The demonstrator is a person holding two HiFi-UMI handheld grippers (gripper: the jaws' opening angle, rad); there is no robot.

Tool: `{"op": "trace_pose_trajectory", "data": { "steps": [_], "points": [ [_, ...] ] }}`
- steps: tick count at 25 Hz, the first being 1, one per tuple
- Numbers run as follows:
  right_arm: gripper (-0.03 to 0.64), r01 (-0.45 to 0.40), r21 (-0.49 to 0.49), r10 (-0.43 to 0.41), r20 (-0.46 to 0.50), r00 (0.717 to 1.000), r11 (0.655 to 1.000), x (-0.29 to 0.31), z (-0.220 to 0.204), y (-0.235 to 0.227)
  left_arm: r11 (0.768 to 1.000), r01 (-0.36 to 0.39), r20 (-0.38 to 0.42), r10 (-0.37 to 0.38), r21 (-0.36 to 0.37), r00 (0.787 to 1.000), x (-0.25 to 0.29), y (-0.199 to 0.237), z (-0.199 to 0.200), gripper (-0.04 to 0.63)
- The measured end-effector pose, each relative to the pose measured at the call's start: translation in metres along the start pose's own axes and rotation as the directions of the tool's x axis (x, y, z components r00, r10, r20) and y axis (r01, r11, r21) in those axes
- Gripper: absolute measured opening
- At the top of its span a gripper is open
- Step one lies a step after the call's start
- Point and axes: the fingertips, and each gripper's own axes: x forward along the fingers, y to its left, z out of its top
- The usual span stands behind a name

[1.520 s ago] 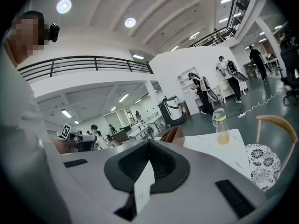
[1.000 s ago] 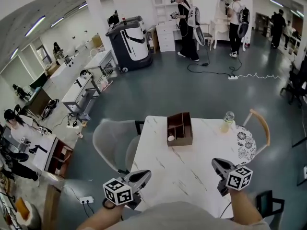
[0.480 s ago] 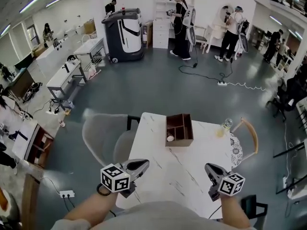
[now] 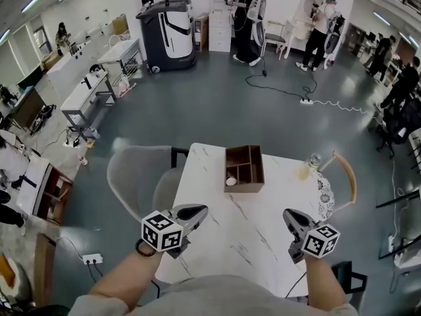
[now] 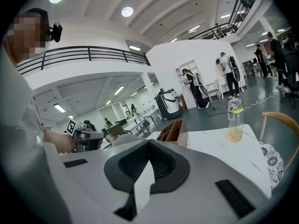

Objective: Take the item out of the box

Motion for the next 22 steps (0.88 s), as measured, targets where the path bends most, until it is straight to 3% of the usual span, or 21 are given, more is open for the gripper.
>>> {"op": "trace_pose_trajectory", "data": {
  "steps": [14, 22],
  "points": [
    [0.006, -0.013, 0.003, 0.013, -0.002, 1.000, 1.000, 0.033, 0.006, -0.027, 0.997, 0.030, -0.105, -0.024, 0.064, 0.994, 0.062, 0.028, 0.001, 0.006],
    [0.006, -0.019, 0.026, 0.019, -0.014, 1.000, 0.999, 0.055, 0.001, -0.042, 0.989, 0.055, -0.202, -0.027, 0.137, 0.979, 0.103, 0.050, -0.005, 0.008]
  ]
}}
